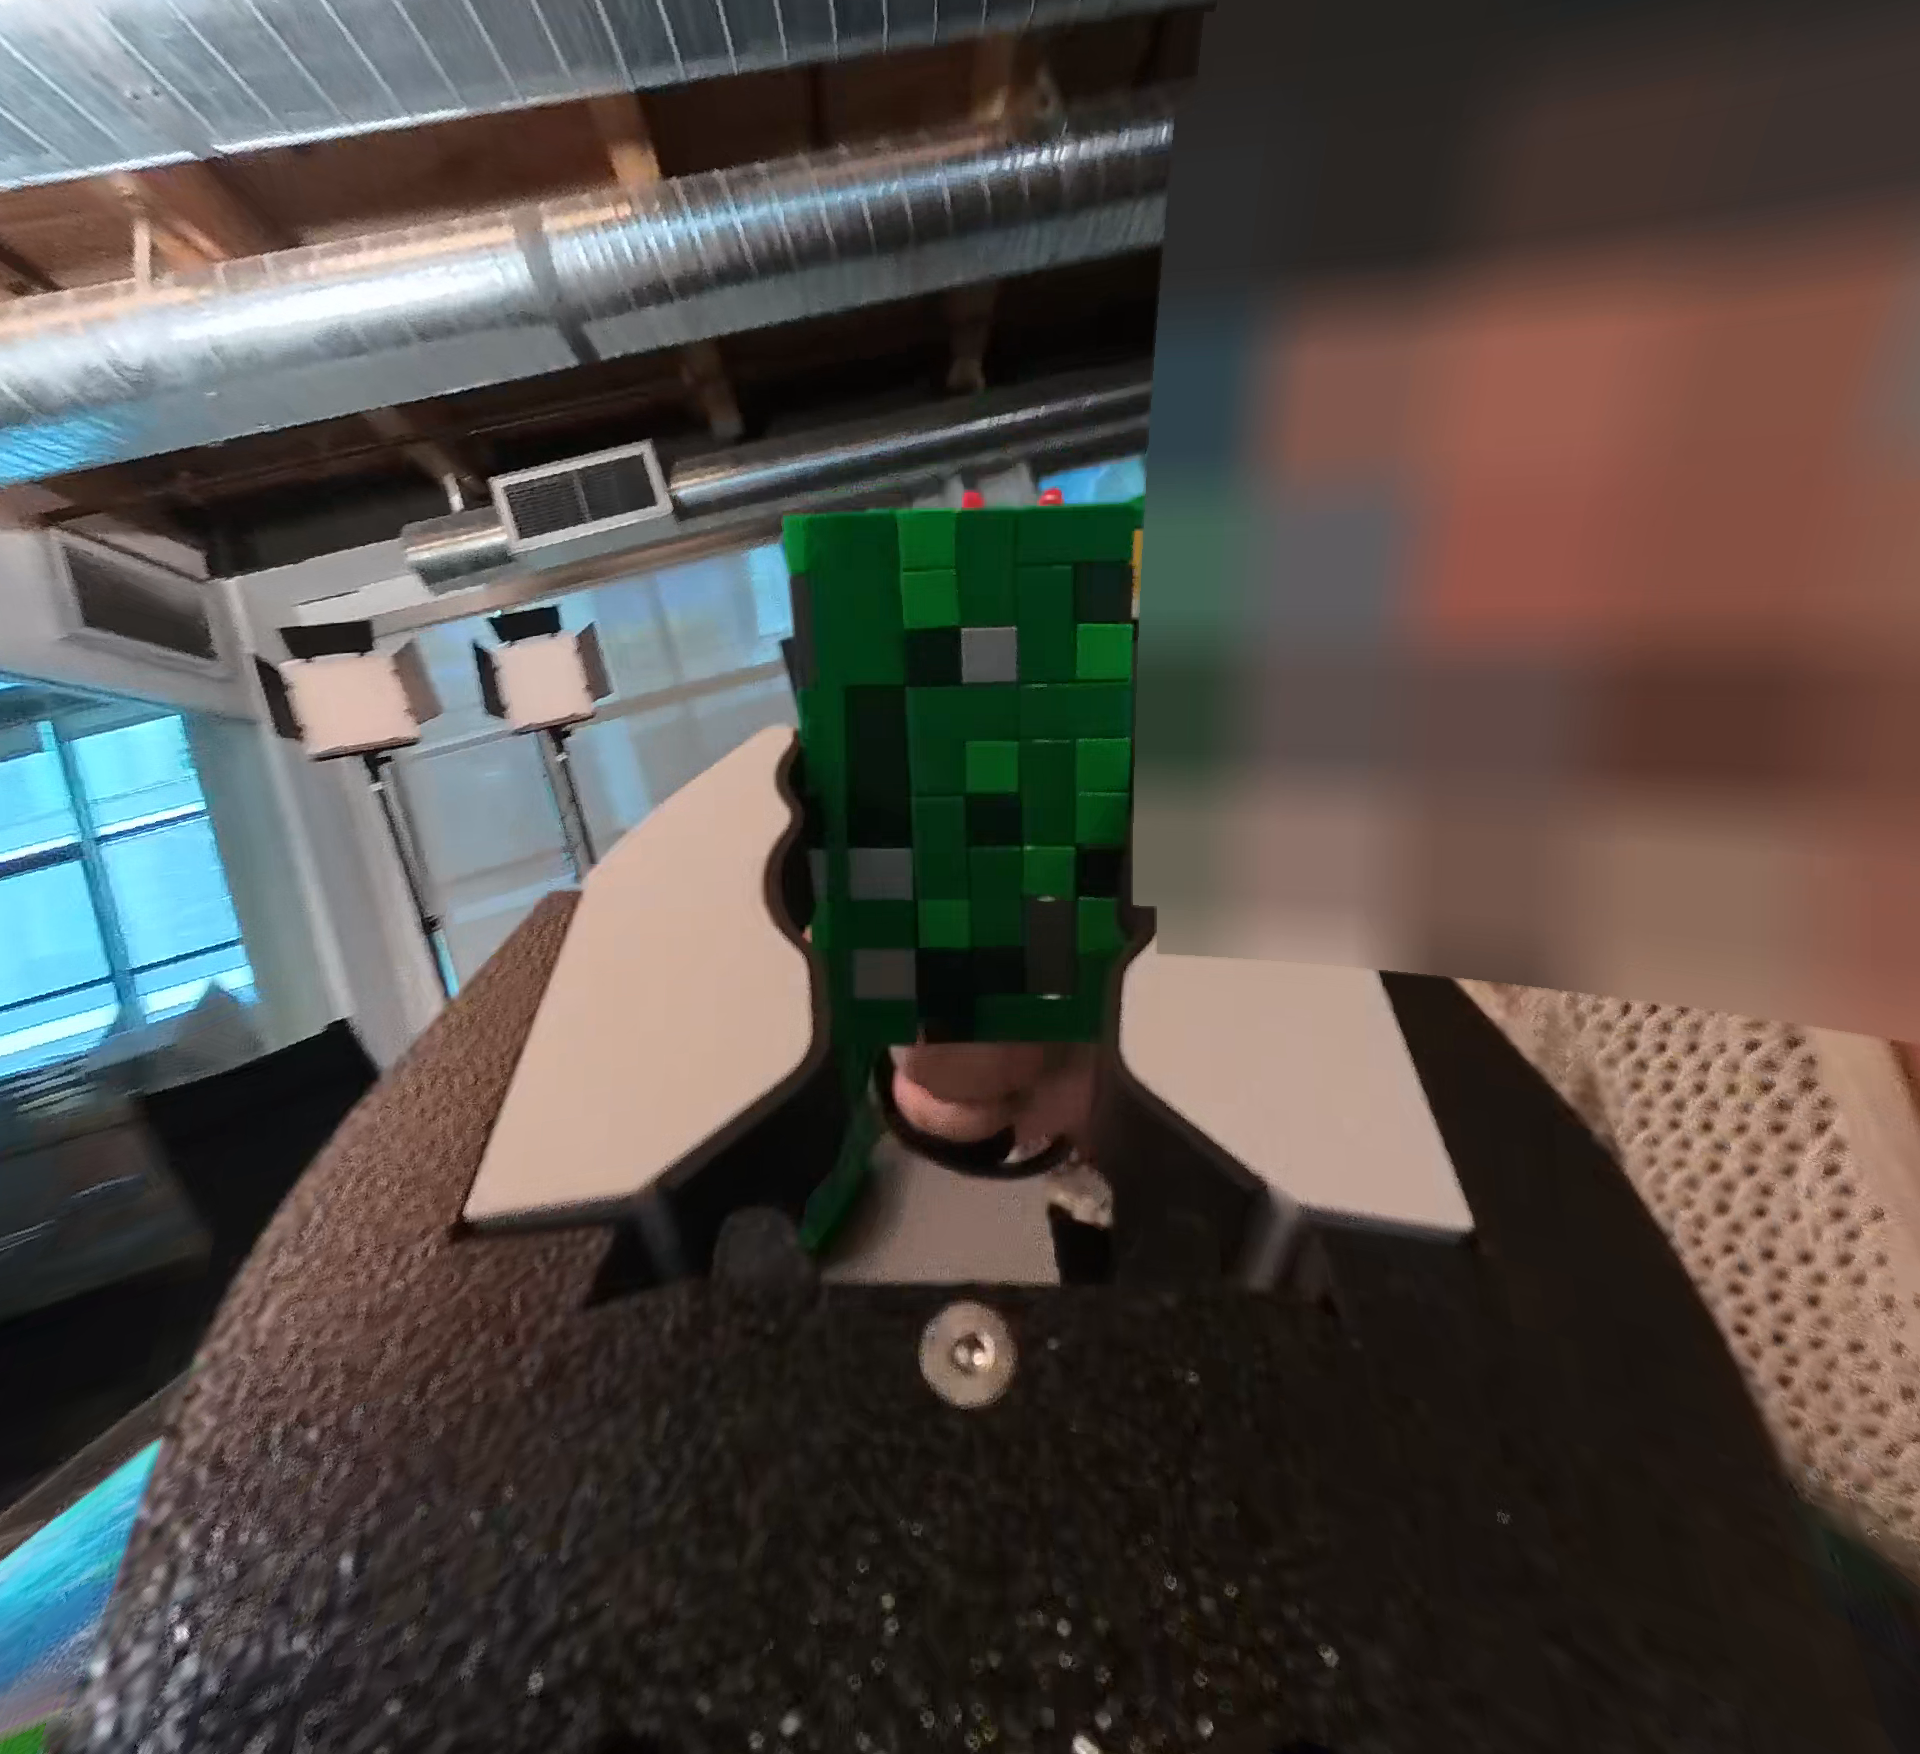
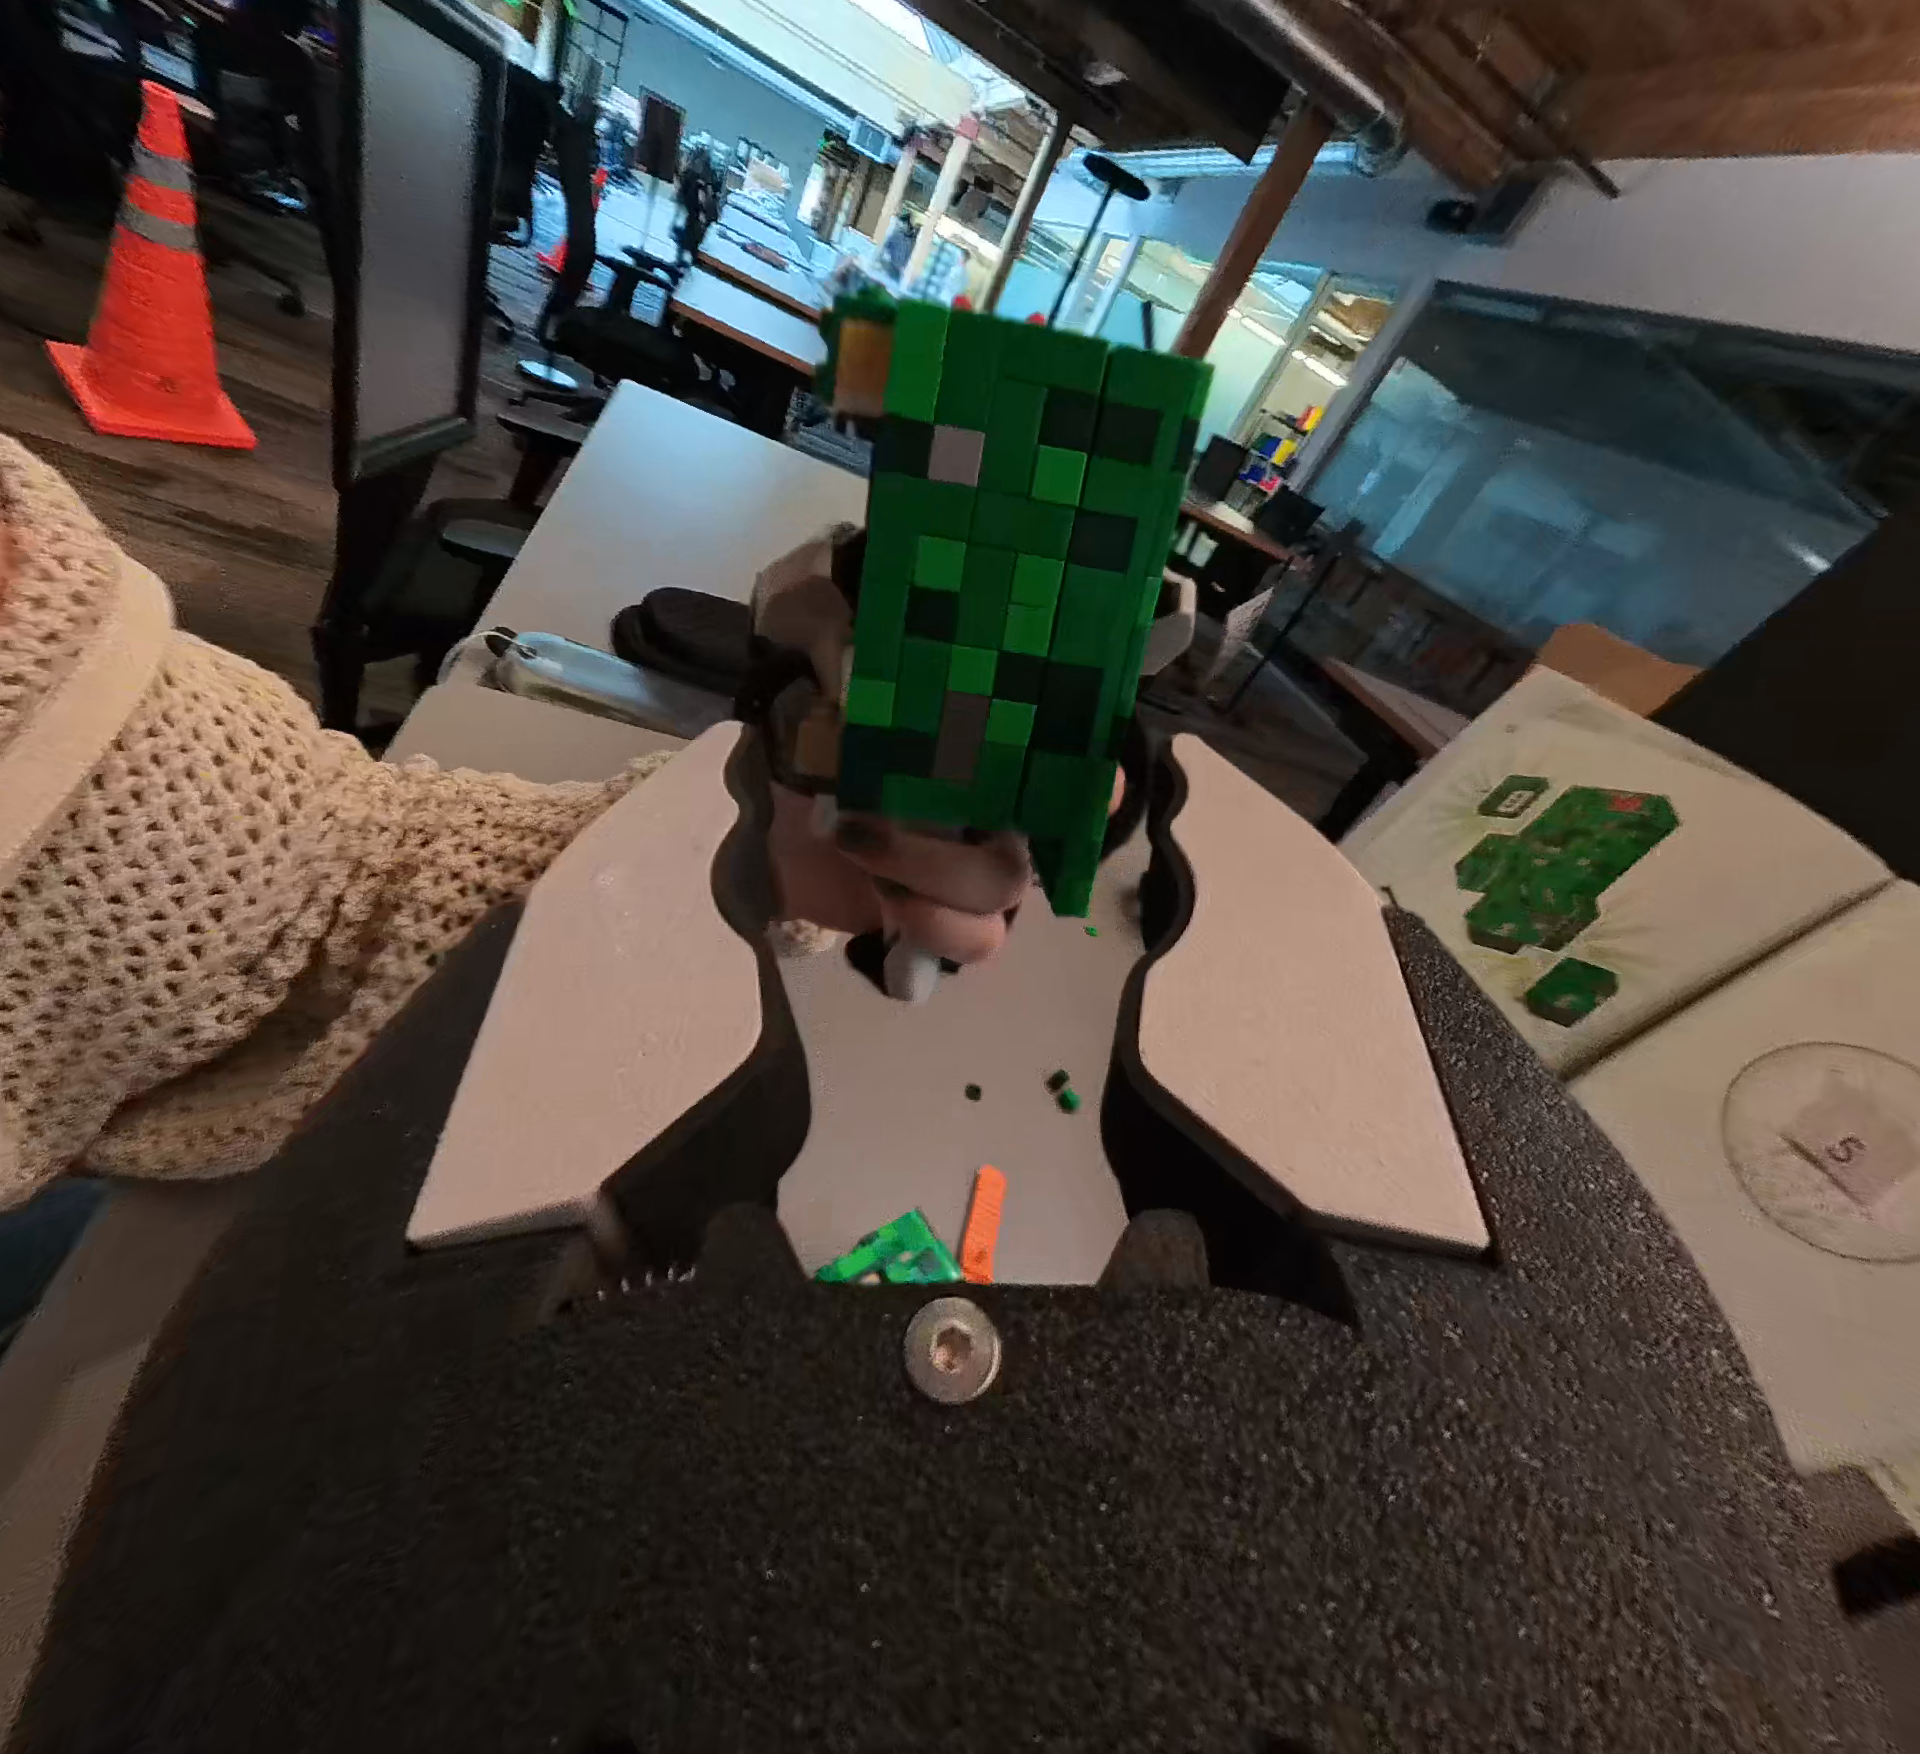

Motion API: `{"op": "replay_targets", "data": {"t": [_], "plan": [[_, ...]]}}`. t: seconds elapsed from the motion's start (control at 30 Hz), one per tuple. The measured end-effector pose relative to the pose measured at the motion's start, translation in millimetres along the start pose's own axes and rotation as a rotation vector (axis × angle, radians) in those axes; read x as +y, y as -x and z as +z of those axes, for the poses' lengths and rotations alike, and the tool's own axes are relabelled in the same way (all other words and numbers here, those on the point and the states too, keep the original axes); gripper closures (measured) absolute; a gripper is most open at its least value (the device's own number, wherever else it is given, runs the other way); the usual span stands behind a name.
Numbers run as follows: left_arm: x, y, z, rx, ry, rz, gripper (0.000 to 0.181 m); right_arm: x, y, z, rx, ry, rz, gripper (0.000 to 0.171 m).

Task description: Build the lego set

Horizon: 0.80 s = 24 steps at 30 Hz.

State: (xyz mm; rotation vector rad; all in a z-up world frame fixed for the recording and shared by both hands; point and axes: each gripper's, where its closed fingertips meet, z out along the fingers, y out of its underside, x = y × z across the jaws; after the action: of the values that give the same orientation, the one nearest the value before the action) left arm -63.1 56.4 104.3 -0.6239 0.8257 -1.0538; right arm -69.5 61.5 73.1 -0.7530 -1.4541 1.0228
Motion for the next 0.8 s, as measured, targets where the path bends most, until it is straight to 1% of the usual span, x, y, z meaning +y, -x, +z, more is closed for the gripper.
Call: {"op": "replay_targets", "data": {"t": [0.07, 0.13, 0.2, 0.27, 0.33, 0.43, 0.57, 0.67, 0.8], "plan": [[2, 1, -1, -0.012, 0.027, 0.026, 0.126, -1, 1, -2, -0.041, -0.023, 0.042, 0.101], [-1, 6, -1, -0.046, 0.025, 0.012, 0.124, 1, -3, -7, -0.052, -0.019, 0.061, 0.101], [1, 15, -2, -0.111, 0.054, 0.016, 0.125, 5, -14, -17, -0.013, -0.002, 0.056, 0.101], [4, 27, -4, -0.203, 0.092, 0.052, 0.125, 8, -31, -31, 0.059, 0.02, 0.048, 0.102], [4, 33, -5, -0.259, 0.112, 0.085, 0.125, 11, -47, -47, 0.138, 0.034, 0.04, 0.103], [1, 34, -5, -0.273, 0.097, 0.083, 0.125, 10, -65, -70, 0.224, 0.022, 0.047, 0.104], [2, 42, -7, -0.332, 0.115, 0.083, 0.125, 2, -75, -91, 0.285, -0.019, 0.047, 0.108], [5, 45, -8, -0.361, 0.157, 0.115, 0.125, -3, -76, -97, 0.302, -0.039, 0.038, 0.109], [5, 43, -7, -0.357, 0.172, 0.131, 0.124, -2, -75, -93, 0.311, -0.022, 0.018, 0.109]]}}
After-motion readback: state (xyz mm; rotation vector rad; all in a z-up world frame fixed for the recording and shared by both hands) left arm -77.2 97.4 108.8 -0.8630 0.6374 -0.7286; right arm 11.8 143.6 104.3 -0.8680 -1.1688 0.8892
